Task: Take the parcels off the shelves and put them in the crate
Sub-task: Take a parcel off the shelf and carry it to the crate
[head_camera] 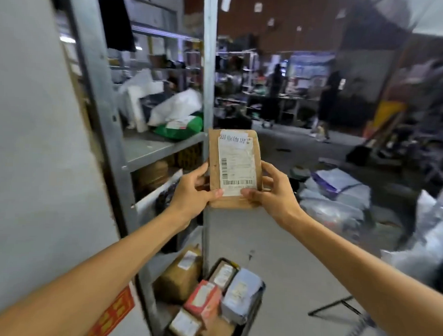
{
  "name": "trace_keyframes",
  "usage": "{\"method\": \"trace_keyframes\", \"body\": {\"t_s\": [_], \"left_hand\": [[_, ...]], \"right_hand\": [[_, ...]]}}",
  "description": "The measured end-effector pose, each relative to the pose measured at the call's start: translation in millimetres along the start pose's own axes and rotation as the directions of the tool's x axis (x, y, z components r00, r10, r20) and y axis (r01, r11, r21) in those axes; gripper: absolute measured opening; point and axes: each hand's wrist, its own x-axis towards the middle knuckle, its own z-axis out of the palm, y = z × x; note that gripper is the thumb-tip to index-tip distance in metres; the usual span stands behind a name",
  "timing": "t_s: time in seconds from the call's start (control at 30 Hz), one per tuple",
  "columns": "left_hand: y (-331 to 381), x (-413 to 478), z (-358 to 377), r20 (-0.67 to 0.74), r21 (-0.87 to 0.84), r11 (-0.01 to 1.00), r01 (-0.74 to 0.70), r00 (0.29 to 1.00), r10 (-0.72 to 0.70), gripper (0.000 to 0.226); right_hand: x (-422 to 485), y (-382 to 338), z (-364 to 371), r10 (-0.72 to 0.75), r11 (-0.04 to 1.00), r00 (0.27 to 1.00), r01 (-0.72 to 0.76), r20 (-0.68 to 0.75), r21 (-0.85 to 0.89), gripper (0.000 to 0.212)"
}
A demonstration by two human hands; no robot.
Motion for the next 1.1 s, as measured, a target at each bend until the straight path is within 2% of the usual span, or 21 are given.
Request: {"method": "trace_keyframes", "body": {"t_s": [0.17, 0.27, 0.5, 0.67, 0.8, 0.9, 1.1], "left_hand": [[-42, 47, 21, 0.203, -0.040, 0.997, 0.073, 0.977, -0.063, 0.083], [-79, 62, 31, 0.266, -0.026, 0.992, 0.125, 0.957, -0.114, 0.082], [-187, 100, 66, 0.371, 0.046, 0.965, 0.257, 0.893, -0.255, 0.082], [-303, 111, 98, 0.398, 0.093, 0.908, 0.409, 0.820, -0.411, 0.083], [-409, 94, 121, 0.427, 0.134, 0.812, 0.568, 0.707, -0.564, 0.085], [-483, 74, 135, 0.416, 0.178, 0.727, 0.664, 0.619, -0.667, 0.085], [-605, 32, 145, 0.446, 0.253, 0.606, 0.754, 0.465, -0.765, 0.090]], "right_hand": [[6, 43, 0, 0.068, 0.994, 0.977, -0.083, -0.201, -0.067, 0.064], [9, 82, 8, 0.153, 0.980, 0.952, -0.180, -0.266, -0.082, 0.069], [28, 194, 17, 0.335, 0.923, 0.891, -0.376, -0.307, -0.081, 0.069], [35, 313, 33, 0.461, 0.858, 0.844, -0.503, -0.273, -0.104, 0.068], [10, 419, 61, 0.648, 0.739, 0.726, -0.672, -0.230, -0.040, 0.078], [-16, 490, 85, 0.752, 0.637, 0.627, -0.771, -0.202, -0.019, 0.063], [-65, 597, 132, 0.871, 0.465, 0.451, -0.885, -0.192, 0.030, 0.075]]}}
